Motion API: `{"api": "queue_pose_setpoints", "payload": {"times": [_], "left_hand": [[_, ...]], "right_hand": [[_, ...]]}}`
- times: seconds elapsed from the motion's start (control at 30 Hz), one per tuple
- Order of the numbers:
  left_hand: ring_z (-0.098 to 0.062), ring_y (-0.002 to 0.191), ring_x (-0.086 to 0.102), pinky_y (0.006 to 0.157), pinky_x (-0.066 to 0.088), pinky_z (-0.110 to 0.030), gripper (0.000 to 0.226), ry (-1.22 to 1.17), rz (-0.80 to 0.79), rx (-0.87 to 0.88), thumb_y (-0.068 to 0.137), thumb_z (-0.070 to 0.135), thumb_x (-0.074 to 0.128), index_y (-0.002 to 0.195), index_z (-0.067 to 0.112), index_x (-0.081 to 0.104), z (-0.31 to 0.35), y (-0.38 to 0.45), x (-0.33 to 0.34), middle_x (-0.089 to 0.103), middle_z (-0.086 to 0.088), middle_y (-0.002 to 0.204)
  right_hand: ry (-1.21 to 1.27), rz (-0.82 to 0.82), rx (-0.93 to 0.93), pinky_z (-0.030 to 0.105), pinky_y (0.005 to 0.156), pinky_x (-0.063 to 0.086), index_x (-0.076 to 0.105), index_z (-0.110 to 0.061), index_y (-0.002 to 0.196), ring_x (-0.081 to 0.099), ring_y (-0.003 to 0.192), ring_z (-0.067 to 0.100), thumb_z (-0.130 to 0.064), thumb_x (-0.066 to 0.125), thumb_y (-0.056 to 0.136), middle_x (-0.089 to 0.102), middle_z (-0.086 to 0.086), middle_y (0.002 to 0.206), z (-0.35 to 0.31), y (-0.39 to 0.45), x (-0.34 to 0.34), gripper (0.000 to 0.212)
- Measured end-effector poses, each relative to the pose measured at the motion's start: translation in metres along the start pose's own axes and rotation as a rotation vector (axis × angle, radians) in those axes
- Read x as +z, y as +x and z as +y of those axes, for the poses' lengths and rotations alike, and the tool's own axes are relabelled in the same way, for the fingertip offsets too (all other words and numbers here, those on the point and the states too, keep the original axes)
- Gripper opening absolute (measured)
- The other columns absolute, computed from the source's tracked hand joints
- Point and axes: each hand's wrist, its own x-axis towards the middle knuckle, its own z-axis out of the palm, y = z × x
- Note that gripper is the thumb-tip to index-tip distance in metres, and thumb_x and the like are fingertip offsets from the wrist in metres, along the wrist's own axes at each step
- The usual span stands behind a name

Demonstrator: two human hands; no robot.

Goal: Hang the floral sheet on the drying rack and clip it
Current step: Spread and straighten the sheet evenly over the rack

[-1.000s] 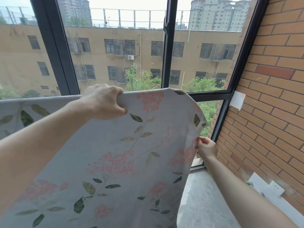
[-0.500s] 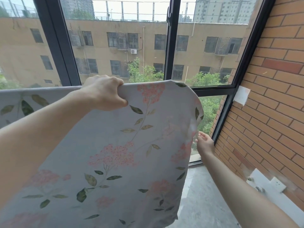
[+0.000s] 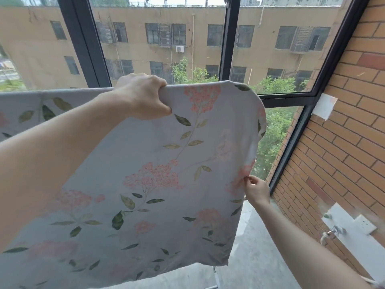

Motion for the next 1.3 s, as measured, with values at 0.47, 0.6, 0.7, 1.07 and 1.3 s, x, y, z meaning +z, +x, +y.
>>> {"api": "queue_pose_setpoints", "payload": {"times": [0.47,0.6,0.7,1.07,1.3], "left_hand": [[-0.026,0.087,0.056,0.075,0.040,-0.035,0.027,0.021,0.029,-0.001,0.080,0.045,0.067,0.101,0.031,0.059,0.004,-0.007,0.000,0.055,0.005,0.083],[-0.025,0.089,0.053,0.078,0.039,-0.036,0.035,0.027,0.057,0.015,0.081,0.044,0.067,0.107,0.026,0.051,-0.005,-0.016,0.004,0.057,0.002,0.095],[-0.026,0.099,0.050,0.093,0.040,-0.041,0.051,0.056,0.067,0.083,0.080,0.043,0.067,0.121,0.021,0.046,-0.009,-0.021,0.010,0.054,-0.003,0.110],[-0.028,0.149,0.024,0.128,0.006,-0.044,0.100,0.058,0.178,0.077,0.077,0.046,0.072,0.158,0.015,0.022,-0.080,-0.109,0.009,0.030,-0.006,0.157],[-0.028,0.149,0.023,0.128,0.008,-0.044,0.097,0.053,0.163,-0.083,0.078,0.043,0.072,0.158,0.016,0.025,-0.152,-0.174,-0.013,0.031,-0.005,0.157]], "right_hand": [[0.111,0.173,0.125,0.041,0.090,0.049,0.061,-0.016,0.128,0.063,0.112,0.029,-0.043,0.051,0.104,0.068,0.005,0.123,-0.006,-0.038,0.010,0.038],[0.049,0.120,0.016,0.055,0.102,0.048,0.045,-0.022,0.143,0.054,0.127,0.029,-0.053,0.052,0.098,0.056,0.003,0.139,-0.010,-0.066,0.009,0.055],[0.012,0.085,-0.087,0.055,0.109,0.045,0.037,-0.025,0.149,0.049,0.133,0.026,-0.046,0.056,0.098,0.048,0.002,0.145,-0.027,-0.096,0.012,0.058],[0.075,-0.052,-0.410,0.042,0.109,0.045,0.041,-0.027,0.149,0.047,0.130,0.012,-0.027,0.064,0.100,0.044,-0.005,0.149,-0.149,-0.191,0.013,0.054],[0.062,0.012,-0.704,0.037,0.116,0.039,0.048,-0.025,0.146,0.045,0.135,0.011,-0.024,0.066,0.098,0.048,-0.008,0.147,-0.254,-0.217,0.007,0.052]]}}
